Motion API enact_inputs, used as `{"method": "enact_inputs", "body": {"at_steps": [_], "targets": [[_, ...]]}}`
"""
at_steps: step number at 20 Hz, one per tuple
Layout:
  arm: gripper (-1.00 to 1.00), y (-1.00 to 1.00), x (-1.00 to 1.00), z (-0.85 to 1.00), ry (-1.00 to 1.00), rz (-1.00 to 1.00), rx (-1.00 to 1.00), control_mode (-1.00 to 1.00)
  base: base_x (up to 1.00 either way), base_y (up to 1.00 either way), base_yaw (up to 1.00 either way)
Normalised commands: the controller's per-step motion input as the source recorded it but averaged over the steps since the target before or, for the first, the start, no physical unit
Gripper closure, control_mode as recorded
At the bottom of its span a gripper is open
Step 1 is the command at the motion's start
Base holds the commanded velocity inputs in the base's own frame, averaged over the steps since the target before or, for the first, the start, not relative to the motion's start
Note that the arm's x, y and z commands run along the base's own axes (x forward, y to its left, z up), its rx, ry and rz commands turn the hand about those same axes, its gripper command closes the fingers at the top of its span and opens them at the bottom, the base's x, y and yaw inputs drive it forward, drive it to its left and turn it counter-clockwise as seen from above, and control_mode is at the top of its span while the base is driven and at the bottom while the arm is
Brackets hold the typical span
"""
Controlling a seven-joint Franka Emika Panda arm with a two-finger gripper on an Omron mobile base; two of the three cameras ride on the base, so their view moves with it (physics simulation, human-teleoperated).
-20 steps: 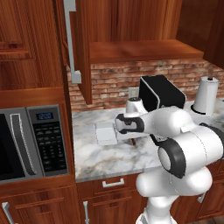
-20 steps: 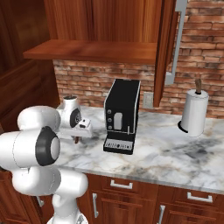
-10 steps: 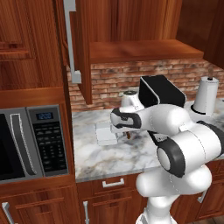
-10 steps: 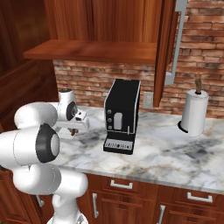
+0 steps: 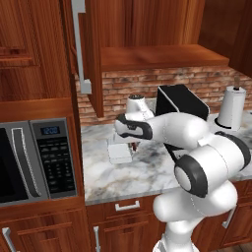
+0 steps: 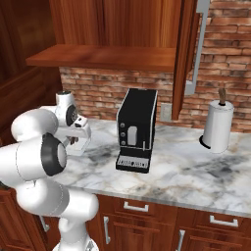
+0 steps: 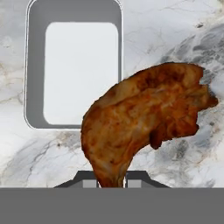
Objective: Retrieve the tupperware from the cabinet, then place the raw meat into the tupperware to avoid contamination.
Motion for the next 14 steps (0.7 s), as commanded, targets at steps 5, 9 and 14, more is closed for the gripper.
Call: {"method": "enact_inputs", "body": {"at_steps": [5,9,14], "targets": [[1.00,0.52,0.17,0.09,0.00,0.00,0.00,-1.00,0.00,0.00,0.00],[1.00,0.23,0.37,-0.10,0.00,0.00,0.00,-1.00,0.00,0.00,0.00],[1.00,0.03,0.29,-0.21,0.00,0.00,0.00,-1.00,0.00,0.00,0.00]]}}
